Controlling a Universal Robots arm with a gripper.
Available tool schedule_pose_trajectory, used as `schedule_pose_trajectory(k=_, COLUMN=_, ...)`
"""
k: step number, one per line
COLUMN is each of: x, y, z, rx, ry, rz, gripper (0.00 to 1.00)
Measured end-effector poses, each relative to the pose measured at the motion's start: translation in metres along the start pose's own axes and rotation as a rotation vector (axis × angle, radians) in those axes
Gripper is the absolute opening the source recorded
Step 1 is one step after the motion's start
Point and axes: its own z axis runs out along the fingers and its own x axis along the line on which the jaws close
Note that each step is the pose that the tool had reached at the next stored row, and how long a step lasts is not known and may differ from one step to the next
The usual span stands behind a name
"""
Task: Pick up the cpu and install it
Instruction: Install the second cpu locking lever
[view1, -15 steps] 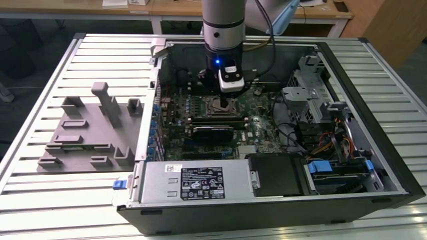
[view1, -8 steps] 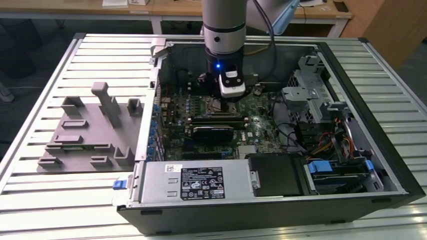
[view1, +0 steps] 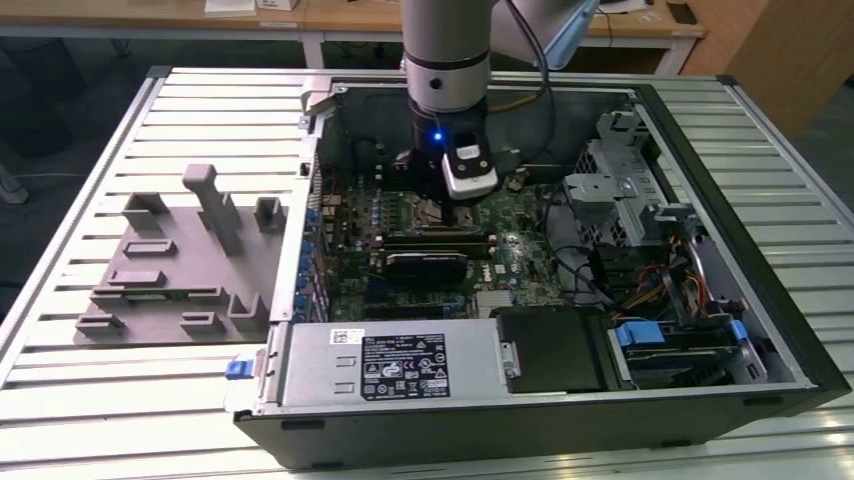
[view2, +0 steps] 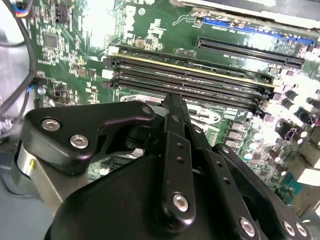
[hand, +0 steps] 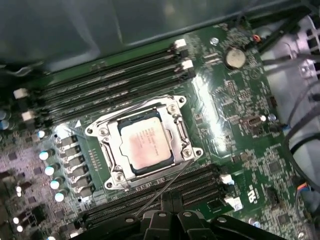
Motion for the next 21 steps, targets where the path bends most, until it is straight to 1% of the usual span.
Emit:
schedule_pose_trajectory(k=8, x=0.0005, y=0.0000, z=0.0023, rx=-0.0146, ry=-0.0010, rz=-0.139, gripper=0.11)
schedule_pose_trajectory(k=11, x=0.0013, y=-0.0004, z=0.0031, rx=-0.0185, ry=-0.0012, rz=-0.177, gripper=0.11)
schedule_pose_trajectory(k=15, x=0.0054, y=-0.0018, z=0.0033, rx=-0.0211, ry=-0.0014, rz=-0.202, gripper=0.11)
schedule_pose_trajectory(k=21, x=0.0147, y=-0.0052, z=0.0032, rx=-0.0234, ry=-0.0016, rz=-0.224, gripper=0.11)
